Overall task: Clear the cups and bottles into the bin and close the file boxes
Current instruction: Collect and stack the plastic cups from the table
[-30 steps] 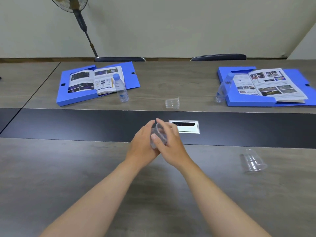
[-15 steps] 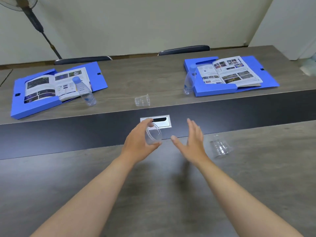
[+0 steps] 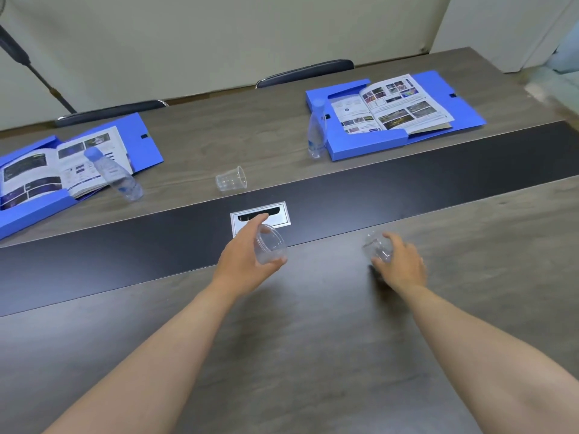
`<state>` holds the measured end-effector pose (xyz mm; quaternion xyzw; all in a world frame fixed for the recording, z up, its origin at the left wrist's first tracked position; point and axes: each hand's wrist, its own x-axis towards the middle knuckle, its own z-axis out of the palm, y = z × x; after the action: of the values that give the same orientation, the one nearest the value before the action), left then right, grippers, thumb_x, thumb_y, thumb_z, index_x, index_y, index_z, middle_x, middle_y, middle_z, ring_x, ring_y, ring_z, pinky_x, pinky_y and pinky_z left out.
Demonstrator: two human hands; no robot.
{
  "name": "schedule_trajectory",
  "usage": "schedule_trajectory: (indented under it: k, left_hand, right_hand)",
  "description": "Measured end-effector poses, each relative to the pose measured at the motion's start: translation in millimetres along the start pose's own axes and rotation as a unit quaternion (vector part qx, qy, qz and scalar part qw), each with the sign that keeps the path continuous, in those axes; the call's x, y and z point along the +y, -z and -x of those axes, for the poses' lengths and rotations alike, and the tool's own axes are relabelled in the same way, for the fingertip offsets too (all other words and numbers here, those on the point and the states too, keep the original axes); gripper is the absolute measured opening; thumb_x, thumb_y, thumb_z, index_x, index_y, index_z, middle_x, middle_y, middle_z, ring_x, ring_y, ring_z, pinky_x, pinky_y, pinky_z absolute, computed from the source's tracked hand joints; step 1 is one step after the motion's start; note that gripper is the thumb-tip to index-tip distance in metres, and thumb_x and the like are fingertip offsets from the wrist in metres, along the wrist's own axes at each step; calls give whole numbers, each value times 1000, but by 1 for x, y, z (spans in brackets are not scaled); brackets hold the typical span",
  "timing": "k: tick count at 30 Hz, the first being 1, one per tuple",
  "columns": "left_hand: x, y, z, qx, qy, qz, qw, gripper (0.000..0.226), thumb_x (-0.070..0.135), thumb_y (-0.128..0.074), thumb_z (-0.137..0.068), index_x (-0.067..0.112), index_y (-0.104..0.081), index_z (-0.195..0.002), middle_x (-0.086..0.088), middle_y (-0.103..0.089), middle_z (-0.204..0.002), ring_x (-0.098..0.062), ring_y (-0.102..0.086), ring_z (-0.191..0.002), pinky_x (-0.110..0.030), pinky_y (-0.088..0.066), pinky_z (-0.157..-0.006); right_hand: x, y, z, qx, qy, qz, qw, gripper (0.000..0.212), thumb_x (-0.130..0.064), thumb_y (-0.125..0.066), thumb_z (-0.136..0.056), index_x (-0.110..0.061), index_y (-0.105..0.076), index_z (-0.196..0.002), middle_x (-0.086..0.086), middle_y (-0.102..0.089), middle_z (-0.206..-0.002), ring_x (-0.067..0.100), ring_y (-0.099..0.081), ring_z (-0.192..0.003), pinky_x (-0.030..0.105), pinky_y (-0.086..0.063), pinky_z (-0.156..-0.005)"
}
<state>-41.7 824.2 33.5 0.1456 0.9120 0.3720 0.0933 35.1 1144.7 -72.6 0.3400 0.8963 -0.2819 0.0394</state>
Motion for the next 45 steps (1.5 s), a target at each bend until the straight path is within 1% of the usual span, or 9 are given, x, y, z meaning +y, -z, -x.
schedule_trajectory:
  k: [4, 8, 11, 15, 21, 30, 36, 42, 45]
  left_hand:
    - [2, 4, -2, -9, 1, -4, 1000, 84, 37, -87, -75, 37, -42, -147, 22, -58, -121, -12, -57, -113, -38, -48, -99]
    - [11, 6, 0, -21, 1, 2, 1000, 84, 39, -87, -73, 35, -44, -145, 22, -56, -122, -10, -55, -114, -35, -47, -101]
    - [19, 8, 5, -36, -3, 1, 999, 88, 47, -85, -69, 30, -45, -146, 18, -55, -128, -10, -54, -121, -34, -45, -104]
    - [29, 19, 13, -35, -15, -25, 999, 93, 61, -78, -67, 27, -44, -147, 17, -54, -132, -11, -54, -125, -35, -47, -103]
    - [51, 25, 24, -7, -48, -15, 999, 65, 50, -74, -68, 39, -53, -129, 22, -63, -119, -6, -61, -107, -37, -56, -87]
    - [63, 33, 40, 73, -53, 9, 996, 38, 26, -69, -82, 30, -59, -118, 28, -64, -97, -7, -64, -90, -31, -53, -75]
    - [56, 41, 62, 34, -64, 39, 997, 50, 36, -79, -73, 44, -51, -114, 31, -62, -107, -7, -66, -97, -40, -56, -81]
    - [53, 61, 87, 54, -114, 124, 984, 75, 46, -87, -71, 33, -49, -135, 13, -66, -118, -14, -61, -109, -28, -44, -91]
    - [53, 69, 110, 44, -142, 166, 975, 75, 59, -77, -63, 37, -49, -129, 15, -68, -113, -11, -62, -106, -27, -46, -89]
  right_hand:
    - [-21, 5, 10, 26, 54, -122, 991, 57, -19, -74, -85, -27, -58, -140, 13, -51, -119, 26, -55, -105, 25, -39, -89]
    - [-75, 20, 30, -7, 126, -247, 961, 52, -18, -78, -85, -32, -63, -132, 3, -43, -123, 12, -53, -105, 31, -48, -103]
    - [-115, 37, 52, -59, 209, -285, 934, 50, -27, -81, -83, -36, -65, -130, -3, -48, -122, 2, -56, -111, 26, -53, -96]
    - [-154, 62, 75, -120, 298, -251, 913, 64, -35, -87, -76, -37, -56, -132, -16, -62, -113, -1, -57, -105, 15, -52, -75]
    - [-183, 59, 102, -126, 360, -161, 911, 69, -58, -80, -74, -32, -62, -135, -21, -66, -118, 0, -60, -104, 26, -52, -90]
    - [-200, 37, 152, -33, 327, -222, 918, 68, -70, -37, -90, -38, -47, -149, -20, -56, -146, 3, -53, -130, 21, -46, -101]
    - [-182, 49, 176, -75, 338, -209, 914, 65, -61, -45, -98, -42, -27, -157, -19, -31, -163, -1, -28, -149, 28, -35, -117]
    - [-123, 78, 211, 102, 254, -213, 938, 80, -71, -56, -83, -57, -17, -152, -17, -22, -166, 3, -18, -153, 28, -23, -119]
    - [-86, 96, 247, 162, 198, -235, 938, 84, -68, -58, -81, -45, -25, -155, -14, -28, -164, 1, -21, -151, 24, -21, -119]
